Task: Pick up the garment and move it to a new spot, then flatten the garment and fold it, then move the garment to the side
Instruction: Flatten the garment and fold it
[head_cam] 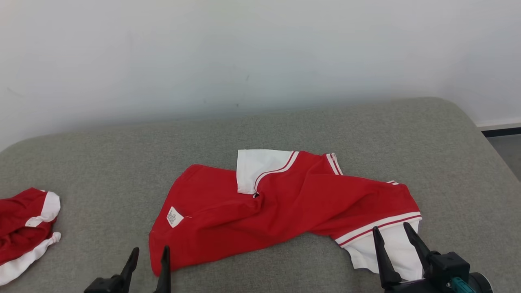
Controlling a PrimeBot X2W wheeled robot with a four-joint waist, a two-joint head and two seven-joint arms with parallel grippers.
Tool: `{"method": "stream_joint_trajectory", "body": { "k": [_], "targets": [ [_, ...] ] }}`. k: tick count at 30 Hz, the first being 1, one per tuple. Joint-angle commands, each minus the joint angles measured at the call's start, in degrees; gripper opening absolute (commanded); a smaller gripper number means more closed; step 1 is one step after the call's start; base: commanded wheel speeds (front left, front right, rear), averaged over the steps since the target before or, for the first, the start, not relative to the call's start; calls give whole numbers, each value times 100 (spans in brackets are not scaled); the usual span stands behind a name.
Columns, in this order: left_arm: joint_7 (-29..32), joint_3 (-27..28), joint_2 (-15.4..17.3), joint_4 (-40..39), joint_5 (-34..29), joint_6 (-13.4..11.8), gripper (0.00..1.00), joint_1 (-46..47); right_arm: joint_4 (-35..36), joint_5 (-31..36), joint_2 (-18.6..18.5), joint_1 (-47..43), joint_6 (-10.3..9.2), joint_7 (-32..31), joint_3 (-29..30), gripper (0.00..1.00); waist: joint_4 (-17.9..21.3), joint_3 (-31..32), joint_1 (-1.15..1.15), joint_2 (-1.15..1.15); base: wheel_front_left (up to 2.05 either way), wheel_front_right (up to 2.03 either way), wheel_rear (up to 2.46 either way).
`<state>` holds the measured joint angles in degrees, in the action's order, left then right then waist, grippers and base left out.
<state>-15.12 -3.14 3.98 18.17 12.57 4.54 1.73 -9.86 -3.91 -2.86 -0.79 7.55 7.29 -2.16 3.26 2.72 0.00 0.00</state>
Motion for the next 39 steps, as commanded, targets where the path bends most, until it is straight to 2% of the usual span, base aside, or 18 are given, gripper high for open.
{"method": "stream_joint_trajectory", "body": {
  "k": [1,5,15,23,29,30,31,39],
  "targets": [
    [-5,-4,-9,102,-14,0,100,36,-16,-34,-5,7,-13,30,-29,100,40,-16,0,0,0,0,0],
    [82,-30,26,412,31,21,100,262,-36,-66,-4,59,-13,4,-64,100,112,-53,0,0,0,0,0],
    [760,-62,160,1451,174,15,100,857,8,-39,-4,115,-13,-103,-144,100,413,-285,0,0,0,0,0],
    [938,78,207,2011,330,-150,100,1196,85,-26,-4,106,-13,-139,-133,100,571,-436,0,0,0,0,0],
    [985,47,219,2150,381,-113,100,1386,95,-76,-4,132,-13,-126,-128,100,575,-502,0,0,0,0,0],
    [965,14,230,2154,358,-103,37,1412,96,-81,-4,143,-13,-119,-127,100,566,-512,0,0,0,0,0],
    [936,-10,230,2146,349,-74,0,1436,89,-92,-4,153,-13,-109,-120,100,552,-517,0,0,0,0,0],
    [733,-133,208,2083,380,-1,0,1356,-10,-161,-4,153,-13,-74,-80,100,398,-451,0,0,0,0,0]
  ]
}}
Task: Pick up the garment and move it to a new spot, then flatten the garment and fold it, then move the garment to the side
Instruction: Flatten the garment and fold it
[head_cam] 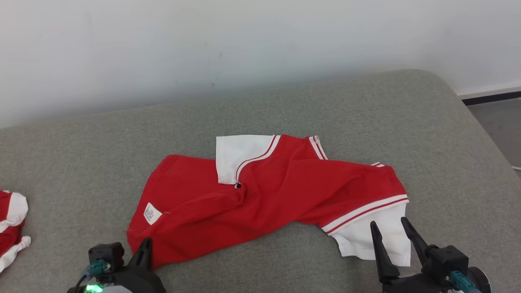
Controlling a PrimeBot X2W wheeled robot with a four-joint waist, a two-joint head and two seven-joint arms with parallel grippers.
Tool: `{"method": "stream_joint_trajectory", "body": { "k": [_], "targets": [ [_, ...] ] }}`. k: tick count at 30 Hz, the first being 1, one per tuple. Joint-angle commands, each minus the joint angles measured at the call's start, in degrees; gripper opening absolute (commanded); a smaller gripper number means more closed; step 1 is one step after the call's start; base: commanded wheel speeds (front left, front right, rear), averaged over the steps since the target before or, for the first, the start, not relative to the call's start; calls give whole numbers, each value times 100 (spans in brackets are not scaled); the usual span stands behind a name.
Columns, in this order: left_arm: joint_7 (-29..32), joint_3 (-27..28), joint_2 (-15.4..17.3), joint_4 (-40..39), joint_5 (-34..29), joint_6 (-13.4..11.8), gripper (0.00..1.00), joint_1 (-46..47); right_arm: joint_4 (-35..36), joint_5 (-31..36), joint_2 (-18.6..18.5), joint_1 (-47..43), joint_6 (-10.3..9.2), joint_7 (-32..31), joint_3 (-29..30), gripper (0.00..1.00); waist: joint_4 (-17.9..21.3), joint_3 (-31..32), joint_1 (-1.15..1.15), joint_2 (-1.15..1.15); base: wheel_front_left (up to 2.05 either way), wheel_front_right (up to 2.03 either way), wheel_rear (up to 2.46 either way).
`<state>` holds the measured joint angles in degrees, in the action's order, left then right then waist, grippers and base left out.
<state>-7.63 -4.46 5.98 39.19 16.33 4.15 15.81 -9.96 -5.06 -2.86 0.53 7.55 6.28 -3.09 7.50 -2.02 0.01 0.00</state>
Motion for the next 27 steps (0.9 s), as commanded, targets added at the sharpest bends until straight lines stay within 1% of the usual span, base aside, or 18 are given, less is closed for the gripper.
{"method": "stream_joint_trajectory", "body": {
  "k": [1,6,11,16,18,21,23,27],
  "targets": [
    [-68,-7,7,-36,2,37,0,-65,-10,-53,-4,16,-13,25,11,100,-43,36,-1,0,0,0,0],
    [-208,-60,58,-74,-22,23,0,-61,-58,-48,-4,29,-13,17,-20,100,-105,101,-1,0,0,0,0],
    [-215,-76,111,-137,-3,-2,0,-43,-91,-93,-4,31,-13,29,-41,100,-124,141,-1,0,0,0,0],
    [-359,-108,127,-353,-9,7,0,-136,-111,-137,-4,3,-13,41,-30,100,-94,168,-1,0,0,0,0],
    [-448,-109,106,-622,21,3,0,-276,-112,-152,-4,-23,-13,59,4,100,-81,185,-1,0,0,0,0],
    [-523,-217,73,-1121,-46,3,0,-731,-112,-173,-4,-74,-13,78,61,100,-84,195,-1,0,0,0,0],
    [-476,-348,62,-1469,-125,-7,0,-1088,-123,-187,-3,-107,-13,79,114,100,-122,198,-1,0,0,0,0],
    [-249,-504,11,-2117,-123,-154,0,-1757,-114,-201,-4,-183,-13,81,186,100,-230,202,-1,0,0,0,0]
  ]
}}
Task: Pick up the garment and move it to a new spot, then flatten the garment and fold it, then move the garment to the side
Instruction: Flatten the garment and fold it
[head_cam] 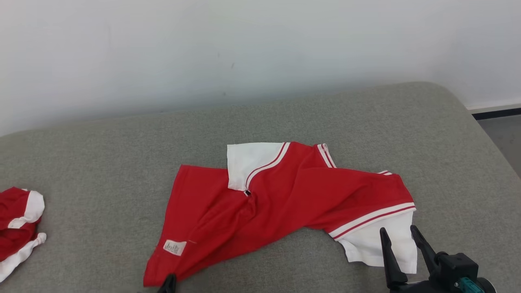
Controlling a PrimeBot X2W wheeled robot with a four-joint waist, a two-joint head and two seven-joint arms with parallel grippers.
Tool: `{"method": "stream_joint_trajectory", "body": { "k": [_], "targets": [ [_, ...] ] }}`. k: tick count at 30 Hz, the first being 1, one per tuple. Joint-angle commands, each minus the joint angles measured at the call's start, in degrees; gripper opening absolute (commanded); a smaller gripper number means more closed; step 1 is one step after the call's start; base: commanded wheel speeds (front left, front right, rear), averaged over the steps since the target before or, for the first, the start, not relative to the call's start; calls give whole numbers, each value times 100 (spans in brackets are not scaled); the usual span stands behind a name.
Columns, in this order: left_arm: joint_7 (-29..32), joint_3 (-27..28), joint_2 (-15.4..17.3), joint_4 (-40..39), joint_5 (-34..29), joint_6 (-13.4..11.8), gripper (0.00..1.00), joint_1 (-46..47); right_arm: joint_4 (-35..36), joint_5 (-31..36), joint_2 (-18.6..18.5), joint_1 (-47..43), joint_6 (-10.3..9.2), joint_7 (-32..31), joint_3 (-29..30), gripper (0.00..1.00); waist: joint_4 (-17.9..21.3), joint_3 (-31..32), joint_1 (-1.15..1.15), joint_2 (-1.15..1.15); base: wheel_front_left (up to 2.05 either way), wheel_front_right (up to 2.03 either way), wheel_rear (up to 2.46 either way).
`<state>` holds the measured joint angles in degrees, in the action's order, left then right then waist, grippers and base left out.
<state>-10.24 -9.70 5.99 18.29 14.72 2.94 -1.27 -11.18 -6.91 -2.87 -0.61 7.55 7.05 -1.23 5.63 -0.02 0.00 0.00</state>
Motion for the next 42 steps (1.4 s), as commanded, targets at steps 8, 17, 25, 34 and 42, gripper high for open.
{"method": "stream_joint_trajectory", "body": {
  "k": [8,17,25,34,42],
  "targets": [
    [117,-16,0,-361,104,-101,0,-262,23,-62,-3,33,-13,-18,-81,100,-172,32,0,0,0,0,0],
    [-10,146,225,-775,11,-140,0,681,-56,-79,-3,39,-13,26,-131,100,-38,90,0,0,0,0,0],
    [293,70,239,-2346,-32,-294,0,579,-34,-32,-2,-89,-13,47,13,100,-23,139,0,0,0,0,0],
    [905,-193,306,-3458,-105,-239,0,1088,38,-38,-2,-40,-13,35,-44,100,-51,39,0,0,0,0,0],
    [802,-176,360,-1366,-87,21,0,2642,96,-49,-2,217,-13,-12,-273,100,319,-495,0,0,0,0,0]
  ]
}}
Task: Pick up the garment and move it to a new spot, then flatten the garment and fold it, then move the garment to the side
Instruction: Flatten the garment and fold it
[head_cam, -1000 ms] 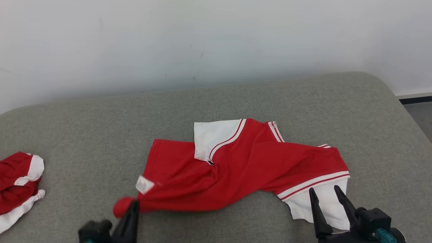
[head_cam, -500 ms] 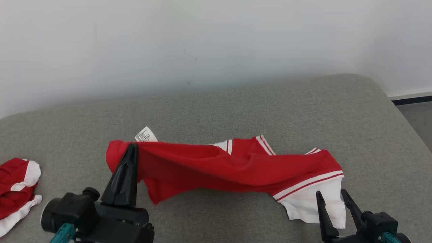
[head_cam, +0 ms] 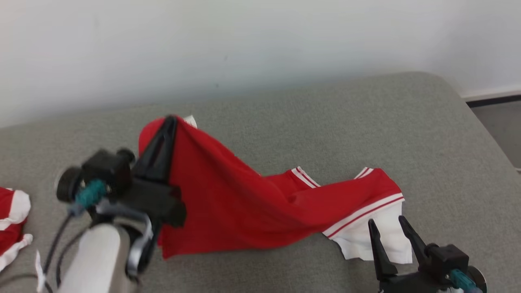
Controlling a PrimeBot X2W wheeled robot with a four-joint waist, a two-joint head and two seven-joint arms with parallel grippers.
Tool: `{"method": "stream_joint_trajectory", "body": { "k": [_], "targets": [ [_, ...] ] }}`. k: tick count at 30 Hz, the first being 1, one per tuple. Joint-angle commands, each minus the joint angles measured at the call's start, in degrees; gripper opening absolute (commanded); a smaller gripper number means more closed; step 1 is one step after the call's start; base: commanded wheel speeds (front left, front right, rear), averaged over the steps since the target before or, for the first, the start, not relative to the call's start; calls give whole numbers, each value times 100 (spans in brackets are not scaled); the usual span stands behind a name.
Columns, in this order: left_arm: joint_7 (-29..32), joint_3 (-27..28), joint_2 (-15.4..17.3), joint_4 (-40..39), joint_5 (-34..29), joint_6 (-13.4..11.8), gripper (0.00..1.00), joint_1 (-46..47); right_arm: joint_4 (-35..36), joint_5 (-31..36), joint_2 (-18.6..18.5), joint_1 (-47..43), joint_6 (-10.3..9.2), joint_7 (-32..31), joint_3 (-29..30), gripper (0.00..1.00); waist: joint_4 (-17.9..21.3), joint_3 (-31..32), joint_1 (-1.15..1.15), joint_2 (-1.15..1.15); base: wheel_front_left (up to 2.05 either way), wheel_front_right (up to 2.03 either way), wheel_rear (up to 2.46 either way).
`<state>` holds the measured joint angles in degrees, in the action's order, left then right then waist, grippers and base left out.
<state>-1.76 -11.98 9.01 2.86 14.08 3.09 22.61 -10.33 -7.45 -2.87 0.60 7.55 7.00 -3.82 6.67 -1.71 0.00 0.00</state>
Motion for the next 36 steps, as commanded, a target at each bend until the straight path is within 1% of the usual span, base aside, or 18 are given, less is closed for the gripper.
{"method": "stream_joint_trajectory", "body": {
  "k": [1,5,6,11,14,16,17,19,23,26,27,31,36],
  "targets": [
    [-107,90,91,468,-50,21,0,490,18,17,-3,145,-13,-15,-39,100,290,-444,0,0,0,0,0],
    [-357,200,257,1467,-238,-49,0,1418,45,36,-2,291,-13,10,-58,100,554,-832,0,0,0,0,0],
    [-357,200,257,1467,-238,-49,0,1418,45,36,-2,291,-13,10,-58,100,554,-832,0,0,0,0,0],
    [-487,314,569,2473,-453,-201,0,2252,104,-2,-1,477,-13,75,-171,100,888,-1306,0,0,0,0,0],
    [-550,371,668,2929,-509,-293,0,2657,111,-13,0,573,-13,117,-221,100,978,-1544,0,0,0,0,0],
    [-595,366,691,3227,-523,-309,0,2835,99,-42,0,628,-13,140,-237,100,979,-1666,0,0,0,0,0],
    [-626,346,702,3375,-544,-301,100,2905,90,-52,1,659,-13,153,-250,100,965,-1707,0,0,0,0,0],
    [-798,335,694,3626,-533,-289,100,3055,81,-49,0,690,-13,166,-253,100,889,-1771,0,0,0,0,0],
    [-1087,222,477,3926,-509,-257,100,3016,48,0,-1,694,-13,169,-183,100,596,-1735,0,0,0,0,0],
    [-1224,162,298,3990,-441,-218,100,2805,25,28,-3,655,-13,170,-100,100,339,-1608,0,0,0,0,0],
    [-1253,155,205,3976,-396,-198,100,2701,20,35,-2,621,-13,167,-67,100,232,-1547,0,0,0,0,0],
    [-1332,145,11,3764,-266,-170,100,2188,5,30,-3,541,-13,122,-33,100,-60,-1282,0,0,0,0,0],
    [-1346,101,-214,3175,-188,-205,100,1217,-18,24,-4,417,-13,68,47,100,-295,-922,0,0,0,0,0]
  ]
}}
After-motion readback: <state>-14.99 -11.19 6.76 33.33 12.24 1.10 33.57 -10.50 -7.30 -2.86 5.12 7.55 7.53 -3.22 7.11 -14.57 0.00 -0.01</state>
